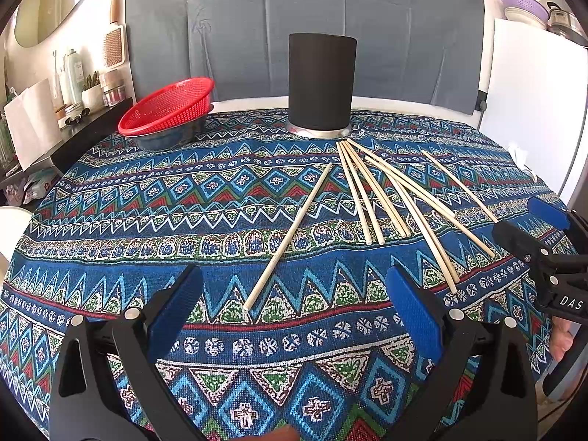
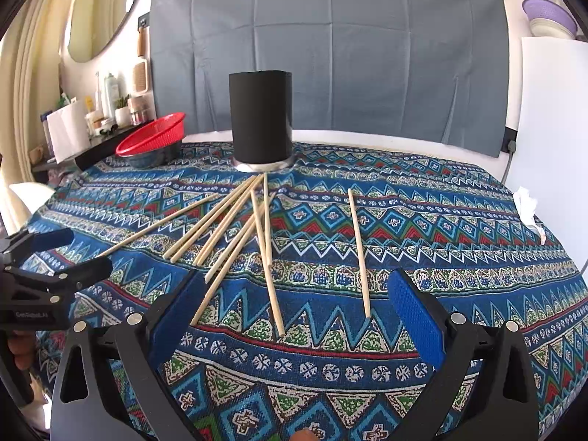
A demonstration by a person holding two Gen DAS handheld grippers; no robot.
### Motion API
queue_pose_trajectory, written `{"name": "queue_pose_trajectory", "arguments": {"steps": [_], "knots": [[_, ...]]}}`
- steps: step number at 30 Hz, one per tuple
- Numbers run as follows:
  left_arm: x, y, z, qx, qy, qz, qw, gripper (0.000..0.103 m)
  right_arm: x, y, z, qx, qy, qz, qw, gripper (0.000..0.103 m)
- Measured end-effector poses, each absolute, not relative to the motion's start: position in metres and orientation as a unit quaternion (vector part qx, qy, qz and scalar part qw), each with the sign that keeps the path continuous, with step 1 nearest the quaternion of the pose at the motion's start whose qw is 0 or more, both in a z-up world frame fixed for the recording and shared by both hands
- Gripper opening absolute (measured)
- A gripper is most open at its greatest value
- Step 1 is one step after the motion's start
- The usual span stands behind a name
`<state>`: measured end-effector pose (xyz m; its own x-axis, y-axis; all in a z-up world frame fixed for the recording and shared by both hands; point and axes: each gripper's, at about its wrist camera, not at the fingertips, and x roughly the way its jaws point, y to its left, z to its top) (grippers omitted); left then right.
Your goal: Organize utensils
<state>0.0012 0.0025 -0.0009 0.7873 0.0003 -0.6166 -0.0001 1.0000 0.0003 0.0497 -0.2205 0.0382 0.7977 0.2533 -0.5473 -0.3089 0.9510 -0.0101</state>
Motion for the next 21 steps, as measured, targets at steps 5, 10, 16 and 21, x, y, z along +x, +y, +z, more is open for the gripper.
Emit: {"name": "queue_pose_trajectory", "arguments": {"steps": [5, 10, 16, 21], "knots": [[0.0014, 0.001, -0.0005, 0.001, 0.327, 0.001, 0.945, 0.097, 0.0494, -0.2194, 0.0378, -0.052, 0.282, 0.15, 0.946, 0.095], [0.0014, 0.0009, -0.0003, 0.0, 0.326, 0.003, 0.945, 0.097, 0.0494, -0.2194, 0.0381, -0.051, 0.282, 0.15, 0.946, 0.095], [0.0015, 0.0011, -0.0002, 0.0, 0.326, 0.002, 0.945, 0.097, 0.0494, -0.2192, 0.0384, -0.052, 0.282, 0.151, 0.946, 0.095], [0.0014, 0.001, -0.0004, -0.001, 0.327, 0.002, 0.945, 0.097, 0.0494, -0.2191, 0.0382, -0.052, 0.283, 0.151, 0.946, 0.095]]}}
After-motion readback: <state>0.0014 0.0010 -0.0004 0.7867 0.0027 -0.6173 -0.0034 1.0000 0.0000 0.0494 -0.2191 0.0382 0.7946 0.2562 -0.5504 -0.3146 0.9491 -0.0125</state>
